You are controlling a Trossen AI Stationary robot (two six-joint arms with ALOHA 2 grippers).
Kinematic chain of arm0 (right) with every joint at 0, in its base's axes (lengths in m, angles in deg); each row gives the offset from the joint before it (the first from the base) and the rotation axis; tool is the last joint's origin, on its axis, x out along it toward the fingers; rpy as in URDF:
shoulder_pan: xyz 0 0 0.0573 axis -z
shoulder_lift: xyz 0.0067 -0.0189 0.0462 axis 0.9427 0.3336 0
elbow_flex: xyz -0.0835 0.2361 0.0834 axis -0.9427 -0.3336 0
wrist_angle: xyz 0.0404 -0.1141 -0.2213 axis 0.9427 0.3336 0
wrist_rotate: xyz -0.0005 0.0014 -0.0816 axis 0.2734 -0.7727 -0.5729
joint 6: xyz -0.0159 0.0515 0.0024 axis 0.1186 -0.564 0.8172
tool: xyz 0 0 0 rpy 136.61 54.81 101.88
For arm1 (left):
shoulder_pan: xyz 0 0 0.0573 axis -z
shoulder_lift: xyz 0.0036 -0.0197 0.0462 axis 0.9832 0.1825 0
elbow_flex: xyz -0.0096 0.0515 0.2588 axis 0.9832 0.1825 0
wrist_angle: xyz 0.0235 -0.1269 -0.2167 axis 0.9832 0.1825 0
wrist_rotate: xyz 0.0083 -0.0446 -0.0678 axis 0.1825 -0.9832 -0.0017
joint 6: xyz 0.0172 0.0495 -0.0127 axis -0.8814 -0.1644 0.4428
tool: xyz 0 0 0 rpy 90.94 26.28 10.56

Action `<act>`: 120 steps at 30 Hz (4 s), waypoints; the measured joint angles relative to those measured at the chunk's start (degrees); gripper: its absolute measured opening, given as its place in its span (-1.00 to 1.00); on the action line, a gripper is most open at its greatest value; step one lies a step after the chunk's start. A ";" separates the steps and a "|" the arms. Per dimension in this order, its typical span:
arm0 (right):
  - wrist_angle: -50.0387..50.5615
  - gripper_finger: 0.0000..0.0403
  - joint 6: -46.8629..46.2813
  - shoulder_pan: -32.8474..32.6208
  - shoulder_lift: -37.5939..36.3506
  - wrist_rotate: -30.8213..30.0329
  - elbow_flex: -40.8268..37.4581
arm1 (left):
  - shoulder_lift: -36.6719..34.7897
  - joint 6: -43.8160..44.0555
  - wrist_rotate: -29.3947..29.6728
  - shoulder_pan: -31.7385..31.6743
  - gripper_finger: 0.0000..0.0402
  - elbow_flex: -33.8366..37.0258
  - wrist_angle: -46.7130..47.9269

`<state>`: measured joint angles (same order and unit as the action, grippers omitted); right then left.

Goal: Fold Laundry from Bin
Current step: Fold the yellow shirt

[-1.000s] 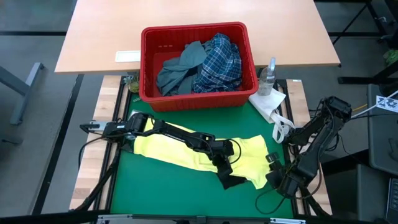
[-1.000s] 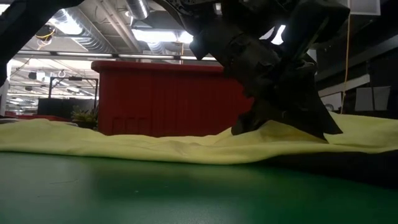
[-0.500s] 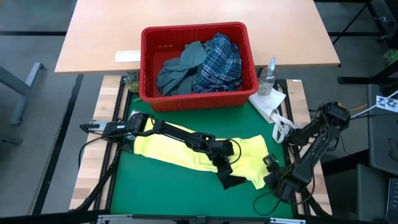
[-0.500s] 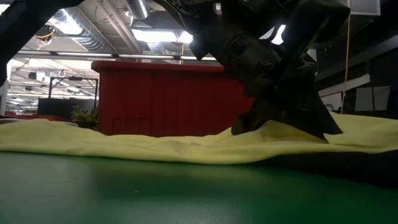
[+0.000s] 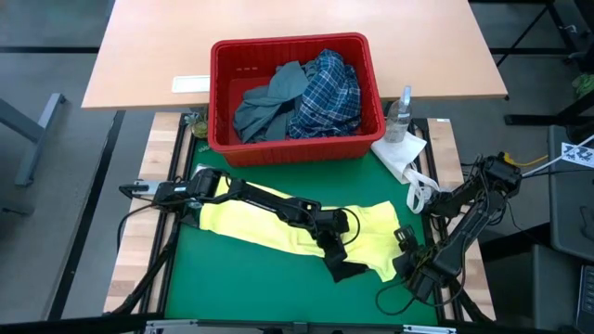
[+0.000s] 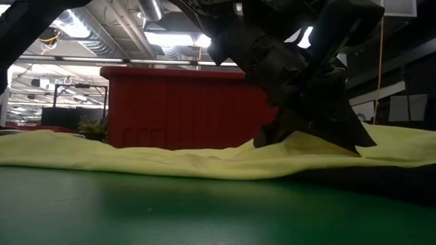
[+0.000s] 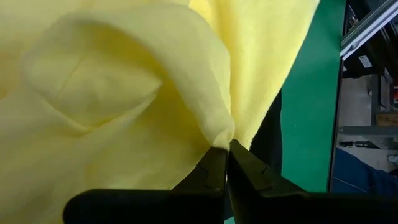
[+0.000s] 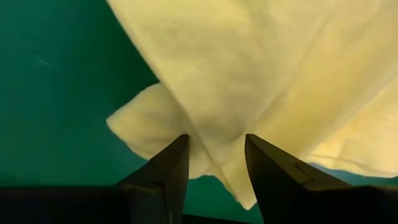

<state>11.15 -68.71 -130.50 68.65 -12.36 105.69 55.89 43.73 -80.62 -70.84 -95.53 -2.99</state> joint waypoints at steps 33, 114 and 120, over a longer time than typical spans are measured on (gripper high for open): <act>9.86 -0.96 -15.42 0.00 0.00 -7.91 0.27 | 0.00 0.06 -3.62 -0.14 -1.00 0.00 0.00; 18.31 -0.99 -20.68 0.00 0.15 -3.33 1.82 | -8.87 -48.13 19.20 -2.21 -0.44 0.00 8.84; 18.01 -0.99 -20.68 0.00 0.15 -3.33 1.84 | -6.54 -50.16 21.29 -2.10 -0.44 0.00 6.57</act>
<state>29.15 -89.39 -130.50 68.80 -15.69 107.53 49.35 -6.43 -59.33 -72.94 -95.53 3.58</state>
